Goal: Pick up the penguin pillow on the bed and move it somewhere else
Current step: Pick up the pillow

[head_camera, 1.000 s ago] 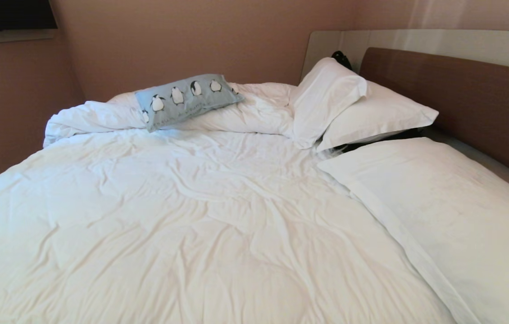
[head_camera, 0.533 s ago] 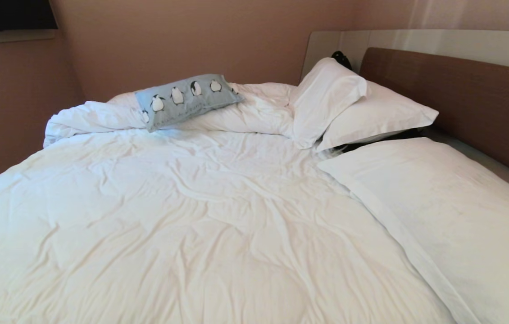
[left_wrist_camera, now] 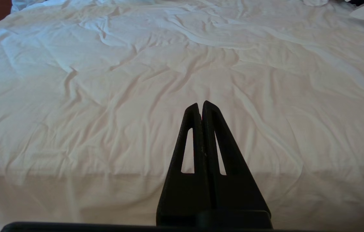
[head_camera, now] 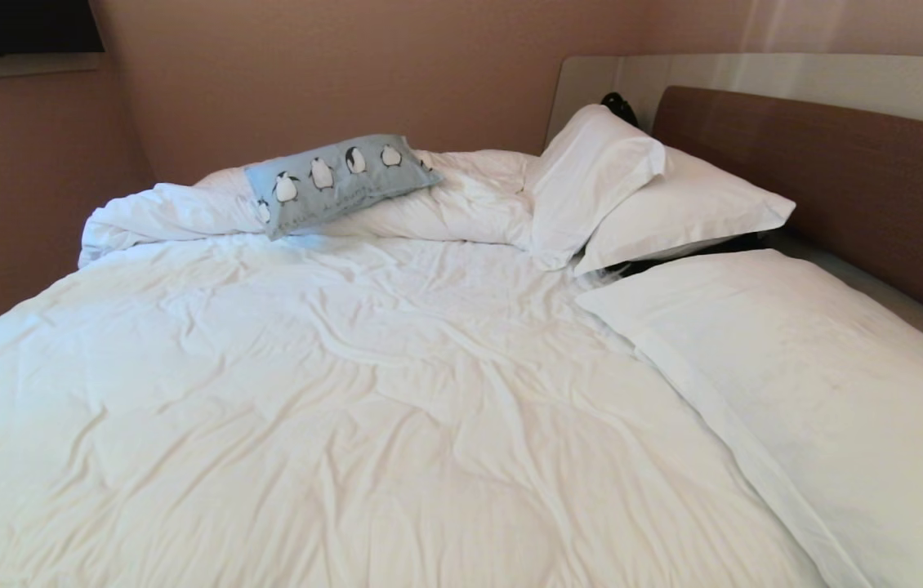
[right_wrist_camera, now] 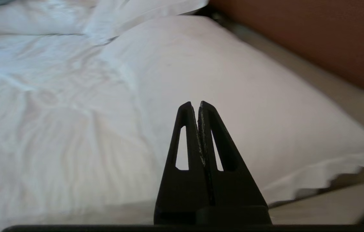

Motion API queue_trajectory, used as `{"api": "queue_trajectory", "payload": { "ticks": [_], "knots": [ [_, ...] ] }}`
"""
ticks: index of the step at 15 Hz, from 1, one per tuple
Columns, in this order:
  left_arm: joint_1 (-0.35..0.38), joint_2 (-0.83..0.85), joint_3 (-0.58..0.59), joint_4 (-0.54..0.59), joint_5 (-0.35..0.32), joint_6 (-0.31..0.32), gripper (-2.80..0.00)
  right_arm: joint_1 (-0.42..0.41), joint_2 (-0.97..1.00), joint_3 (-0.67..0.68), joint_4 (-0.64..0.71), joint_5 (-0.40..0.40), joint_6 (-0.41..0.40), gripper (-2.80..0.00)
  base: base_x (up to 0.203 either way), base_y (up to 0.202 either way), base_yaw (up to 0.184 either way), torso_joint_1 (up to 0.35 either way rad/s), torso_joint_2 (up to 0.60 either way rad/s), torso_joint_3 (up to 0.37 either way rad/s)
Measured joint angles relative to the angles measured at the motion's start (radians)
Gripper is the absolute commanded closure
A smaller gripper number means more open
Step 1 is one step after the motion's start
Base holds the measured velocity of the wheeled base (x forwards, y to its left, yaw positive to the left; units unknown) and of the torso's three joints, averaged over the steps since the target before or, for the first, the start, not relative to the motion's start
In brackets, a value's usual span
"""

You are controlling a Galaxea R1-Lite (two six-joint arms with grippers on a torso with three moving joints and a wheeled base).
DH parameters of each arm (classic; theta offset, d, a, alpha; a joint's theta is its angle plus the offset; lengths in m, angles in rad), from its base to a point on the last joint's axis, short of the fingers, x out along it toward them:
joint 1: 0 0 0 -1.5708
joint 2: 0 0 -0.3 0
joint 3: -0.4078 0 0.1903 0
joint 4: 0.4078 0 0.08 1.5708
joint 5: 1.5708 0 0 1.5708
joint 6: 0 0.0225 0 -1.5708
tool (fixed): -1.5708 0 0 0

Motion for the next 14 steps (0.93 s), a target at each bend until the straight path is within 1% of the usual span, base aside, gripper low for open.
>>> {"api": "queue_trajectory", "payload": {
  "ticks": [3, 6, 8, 11, 14],
  "knots": [
    [0.000, 0.000, 0.000, 0.000, 0.000, -0.001, 0.00, 0.000, -0.001, 0.064, -0.032, 0.119, 0.060, 0.00, 0.000, 0.000, 0.000, 0.000, 0.00, 0.000],
    [0.000, 0.000, 0.000, 0.000, 0.000, 0.000, 0.00, 0.000, -0.001, 0.168, -0.092, 0.194, 0.098, 0.00, 0.000, 0.000, 0.000, 0.000, 0.00, 0.000],
    [0.000, 0.000, 0.000, 0.000, 0.000, 0.000, 0.00, 0.000, -0.001, 0.232, -0.152, 0.205, 0.098, 0.00, 0.000, 0.000, 0.000, 0.000, 0.00, 0.000],
    [0.000, 0.000, 0.000, 0.000, 0.000, 0.000, 0.00, 0.000, -0.001, 0.296, -0.240, 0.185, 0.085, 0.00, 0.000, 0.000, 0.000, 0.000, 0.00, 0.000],
    [0.000, 0.000, 0.000, 0.000, 0.000, -0.001, 0.00, 0.000, -0.001, 0.357, -0.316, 0.176, 0.041, 0.00, 0.000, 0.000, 0.000, 0.000, 0.00, 0.000]
  ]
}}
